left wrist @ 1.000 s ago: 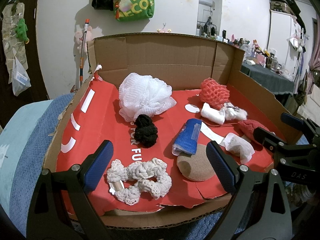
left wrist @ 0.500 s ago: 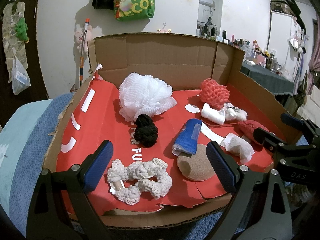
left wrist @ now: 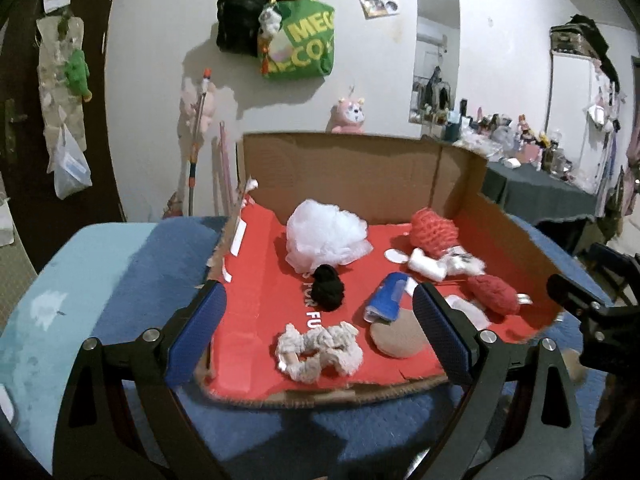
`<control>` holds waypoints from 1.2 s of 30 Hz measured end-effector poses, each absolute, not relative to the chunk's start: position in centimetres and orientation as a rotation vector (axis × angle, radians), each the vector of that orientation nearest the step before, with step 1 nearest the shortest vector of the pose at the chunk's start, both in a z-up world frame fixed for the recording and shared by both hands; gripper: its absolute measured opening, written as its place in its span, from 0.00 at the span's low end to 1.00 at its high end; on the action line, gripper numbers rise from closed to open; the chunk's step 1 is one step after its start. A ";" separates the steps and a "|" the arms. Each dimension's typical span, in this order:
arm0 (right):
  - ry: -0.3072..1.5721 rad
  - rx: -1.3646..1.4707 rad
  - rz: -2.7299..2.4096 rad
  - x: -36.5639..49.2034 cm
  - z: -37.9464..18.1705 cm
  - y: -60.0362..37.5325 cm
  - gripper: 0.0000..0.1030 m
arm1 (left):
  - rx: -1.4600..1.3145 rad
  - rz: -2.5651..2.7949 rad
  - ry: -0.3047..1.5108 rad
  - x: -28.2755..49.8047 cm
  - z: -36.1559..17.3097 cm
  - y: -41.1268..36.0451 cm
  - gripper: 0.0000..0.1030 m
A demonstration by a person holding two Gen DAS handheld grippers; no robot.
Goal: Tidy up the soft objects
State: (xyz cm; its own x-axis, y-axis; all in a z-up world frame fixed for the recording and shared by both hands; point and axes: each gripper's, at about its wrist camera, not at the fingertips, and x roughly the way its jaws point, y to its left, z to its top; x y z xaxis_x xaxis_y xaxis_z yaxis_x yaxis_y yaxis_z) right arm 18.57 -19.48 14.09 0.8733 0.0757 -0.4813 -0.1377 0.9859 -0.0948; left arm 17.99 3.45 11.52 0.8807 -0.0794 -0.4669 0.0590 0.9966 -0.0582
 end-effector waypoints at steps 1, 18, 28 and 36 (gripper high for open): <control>0.488 -0.124 0.119 17.4 14.6 -19.8 1.00 | -0.045 -0.076 0.484 17.3 11.9 3.5 0.92; 0.710 -0.057 0.193 7.0 11.7 -21.8 1.00 | -0.078 -0.114 0.741 7.5 6.9 0.3 0.98; 0.886 -0.068 0.139 9.2 5.2 -22.2 1.00 | -0.015 -0.020 0.866 9.2 2.3 -1.4 0.98; 0.879 -0.053 0.137 9.3 5.2 -22.3 1.00 | -0.024 -0.023 0.866 9.5 2.2 -1.1 1.00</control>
State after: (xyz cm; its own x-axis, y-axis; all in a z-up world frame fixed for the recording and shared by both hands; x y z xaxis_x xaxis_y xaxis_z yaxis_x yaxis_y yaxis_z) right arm 9.30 -22.32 5.24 0.6301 0.0977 -0.7703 -0.1416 0.9899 0.0098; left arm 9.49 -1.08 2.20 0.6473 -0.0294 -0.7617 0.0102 0.9995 -0.0299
